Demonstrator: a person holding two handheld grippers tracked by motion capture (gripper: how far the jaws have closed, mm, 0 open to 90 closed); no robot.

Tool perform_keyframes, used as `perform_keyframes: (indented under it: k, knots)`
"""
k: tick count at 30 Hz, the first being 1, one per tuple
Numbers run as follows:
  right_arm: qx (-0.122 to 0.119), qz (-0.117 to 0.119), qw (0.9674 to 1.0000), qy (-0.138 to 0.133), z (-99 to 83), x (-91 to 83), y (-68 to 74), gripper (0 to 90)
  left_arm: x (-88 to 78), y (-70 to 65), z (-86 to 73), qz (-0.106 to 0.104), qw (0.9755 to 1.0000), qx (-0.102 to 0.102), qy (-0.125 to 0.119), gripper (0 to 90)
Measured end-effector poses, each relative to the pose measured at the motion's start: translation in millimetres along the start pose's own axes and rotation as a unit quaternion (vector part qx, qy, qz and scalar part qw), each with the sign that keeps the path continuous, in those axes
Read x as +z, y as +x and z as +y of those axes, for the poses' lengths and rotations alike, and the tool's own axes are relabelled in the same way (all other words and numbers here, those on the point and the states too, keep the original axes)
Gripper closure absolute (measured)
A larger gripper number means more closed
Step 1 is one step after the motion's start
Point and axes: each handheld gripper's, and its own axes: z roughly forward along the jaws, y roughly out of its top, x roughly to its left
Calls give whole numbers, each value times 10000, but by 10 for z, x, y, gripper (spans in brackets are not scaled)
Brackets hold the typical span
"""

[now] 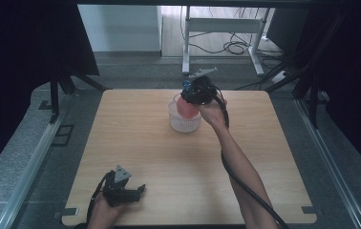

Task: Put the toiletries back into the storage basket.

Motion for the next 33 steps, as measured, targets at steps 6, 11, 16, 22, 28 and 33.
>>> perform_keyframes:
  k: [6, 11, 16, 22, 28, 33]
  knots:
    - [-4, 33, 10000, 49, -48, 68, 17, 531, -2, 2, 0, -4, 10000, 12, 12, 109]
    - [-9, 78, 9999, 88, -109, 135, 34, 531, -1, 2, 0, -5, 10000, 14, 8, 109]
    - [-7, 84, 9999, 122, -156, 190, 45, 531, -1, 2, 0, -5, 10000, 13, 7, 109]
    - [-7, 95, 9998, 186, -241, 271, 56, 531, -2, 2, 0, -4, 10000, 15, 15, 109]
    - [14, 109, 9996, 247, -321, 342, 55, 530, -1, 1, 0, -8, 10000, 6, 6, 109]
    - [30, 107, 9996, 275, -362, 378, 47, 531, -1, 1, 0, -7, 10000, 7, 5, 109]
